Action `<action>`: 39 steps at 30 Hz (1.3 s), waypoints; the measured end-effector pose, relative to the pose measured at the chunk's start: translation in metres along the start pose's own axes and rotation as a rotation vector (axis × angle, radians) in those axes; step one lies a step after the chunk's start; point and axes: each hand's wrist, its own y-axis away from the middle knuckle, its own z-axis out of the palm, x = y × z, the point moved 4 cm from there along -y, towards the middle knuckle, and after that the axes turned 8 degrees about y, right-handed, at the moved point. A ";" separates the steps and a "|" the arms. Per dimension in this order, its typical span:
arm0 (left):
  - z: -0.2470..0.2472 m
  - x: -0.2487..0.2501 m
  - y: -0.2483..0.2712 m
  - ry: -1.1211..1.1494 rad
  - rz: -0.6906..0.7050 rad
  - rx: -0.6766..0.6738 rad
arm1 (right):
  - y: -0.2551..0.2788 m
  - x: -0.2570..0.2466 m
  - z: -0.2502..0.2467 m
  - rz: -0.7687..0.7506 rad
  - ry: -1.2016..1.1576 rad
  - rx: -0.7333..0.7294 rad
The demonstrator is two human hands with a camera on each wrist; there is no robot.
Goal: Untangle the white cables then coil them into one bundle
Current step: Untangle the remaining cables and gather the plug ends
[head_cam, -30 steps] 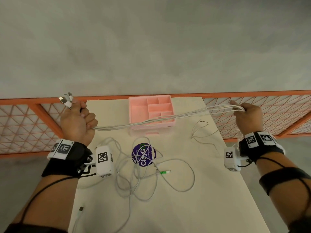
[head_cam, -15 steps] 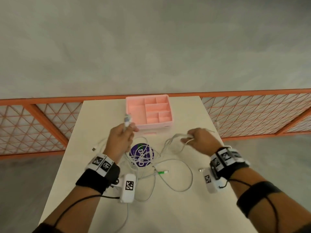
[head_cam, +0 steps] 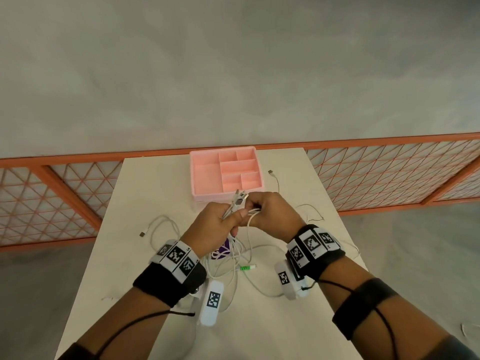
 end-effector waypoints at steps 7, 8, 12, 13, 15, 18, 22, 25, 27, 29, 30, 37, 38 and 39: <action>-0.057 0.020 -0.008 0.167 -0.013 0.226 | 0.014 0.064 -0.041 0.176 0.204 0.016; -0.061 0.020 -0.009 0.202 -0.033 0.235 | 0.018 0.071 -0.046 0.186 0.206 0.045; -0.049 0.021 -0.008 0.242 -0.070 0.196 | 0.021 0.080 -0.051 0.240 0.100 0.126; -0.046 0.020 -0.008 0.253 -0.076 0.198 | 0.021 0.082 -0.053 0.260 0.035 0.171; -0.044 0.018 -0.007 0.270 -0.095 0.209 | 0.021 0.086 -0.061 0.305 -0.107 0.277; -0.048 0.013 -0.005 0.284 -0.118 0.219 | 0.025 0.096 -0.070 0.378 -0.181 0.305; -0.057 0.007 0.000 0.280 -0.147 0.230 | 0.033 0.122 -0.076 0.414 0.063 0.178; -0.067 0.004 0.004 0.279 -0.167 0.250 | 0.047 0.153 -0.084 0.521 0.186 0.125; -0.073 0.002 0.007 0.276 -0.170 0.244 | 0.058 0.172 -0.095 0.600 0.259 0.109; -0.070 0.002 0.009 0.240 -0.158 0.187 | 0.064 0.182 -0.109 0.668 0.318 0.072; -0.064 0.003 0.009 0.225 -0.150 0.156 | 0.064 0.181 -0.118 0.687 0.345 0.065; -0.048 0.004 0.009 0.393 -0.170 0.203 | 0.104 0.181 -0.234 0.829 0.197 0.887; -0.049 0.003 0.009 0.417 -0.180 0.206 | 0.112 0.185 -0.245 0.850 0.153 0.994; -0.050 0.003 0.009 0.422 -0.188 0.206 | 0.117 0.188 -0.251 0.864 0.153 1.038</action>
